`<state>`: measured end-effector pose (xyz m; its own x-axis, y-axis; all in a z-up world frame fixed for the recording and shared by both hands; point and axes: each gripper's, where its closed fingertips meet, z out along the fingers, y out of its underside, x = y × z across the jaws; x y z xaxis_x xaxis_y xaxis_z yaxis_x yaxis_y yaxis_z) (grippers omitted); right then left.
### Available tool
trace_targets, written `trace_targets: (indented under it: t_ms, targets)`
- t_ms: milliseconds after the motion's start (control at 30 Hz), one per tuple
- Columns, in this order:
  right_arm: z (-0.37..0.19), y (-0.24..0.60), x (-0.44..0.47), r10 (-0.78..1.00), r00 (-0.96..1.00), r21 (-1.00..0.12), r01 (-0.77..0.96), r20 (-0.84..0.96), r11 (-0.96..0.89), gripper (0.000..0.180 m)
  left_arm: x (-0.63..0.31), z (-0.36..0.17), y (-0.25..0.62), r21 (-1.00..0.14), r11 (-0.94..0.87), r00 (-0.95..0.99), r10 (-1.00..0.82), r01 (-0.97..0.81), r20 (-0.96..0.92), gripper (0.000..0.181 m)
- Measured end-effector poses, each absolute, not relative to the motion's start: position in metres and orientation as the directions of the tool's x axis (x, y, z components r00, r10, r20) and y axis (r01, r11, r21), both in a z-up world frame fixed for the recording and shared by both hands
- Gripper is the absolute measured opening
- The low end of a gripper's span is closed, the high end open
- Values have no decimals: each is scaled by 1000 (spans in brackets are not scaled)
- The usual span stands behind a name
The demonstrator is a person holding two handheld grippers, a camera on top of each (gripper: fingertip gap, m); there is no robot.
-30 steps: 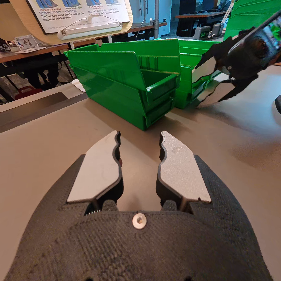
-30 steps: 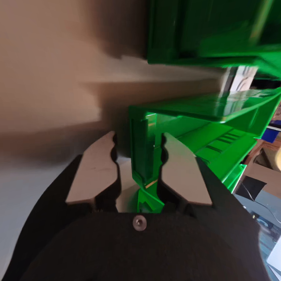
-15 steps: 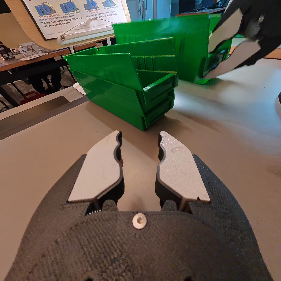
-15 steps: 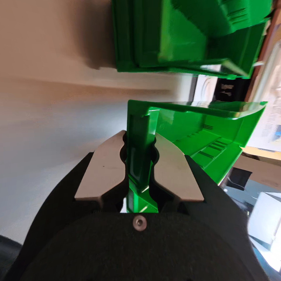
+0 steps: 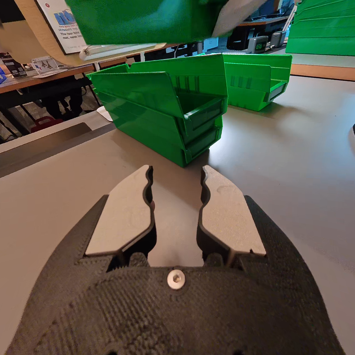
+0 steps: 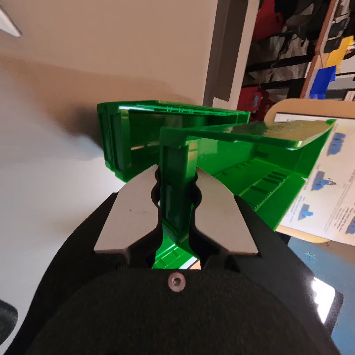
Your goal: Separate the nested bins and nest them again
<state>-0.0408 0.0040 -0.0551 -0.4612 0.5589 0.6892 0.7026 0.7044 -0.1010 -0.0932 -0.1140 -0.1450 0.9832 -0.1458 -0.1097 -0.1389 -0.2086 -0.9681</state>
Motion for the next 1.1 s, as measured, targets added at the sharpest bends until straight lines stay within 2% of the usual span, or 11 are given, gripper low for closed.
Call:
trace_targets:
  t_ms: [300, 467, 533, 600, 833, 967, 1100]
  targets:
    - [-110, 9, -58, 590, -528, -31, 728, 611, 684, 30, -94, -141, -116, -972, -197, 985, -137, -130, -104, 49]
    - [-124, 4, -56, 588, -547, -28, 718, 596, 695, 30, -94, -142, -116, -971, -200, 985, -139, -128, -101, 49]
    - [-120, 3, -55, 579, -544, -35, 710, 607, 703, 36, -94, -143, -116, -971, -201, 985, -140, -127, -99, 49]
    - [-111, -7, -51, 600, -541, -83, 698, 590, 711, 44, -94, -143, -115, -971, -203, 985, -141, -126, -99, 49]
    - [-58, -23, -12, 651, -449, -291, 638, 612, 713, 45, -95, -142, -116, -972, -200, 986, -135, -125, -99, 49]
    - [-51, 18, 40, 709, -347, -323, 709, 614, 627, 49, -93, -142, -116, -973, -201, 986, -143, -112, -84, 50]
    - [-75, 67, 105, 778, -239, -327, 806, 581, 493, 56, -92, -141, -116, -974, -198, 985, -149, -112, -83, 50]
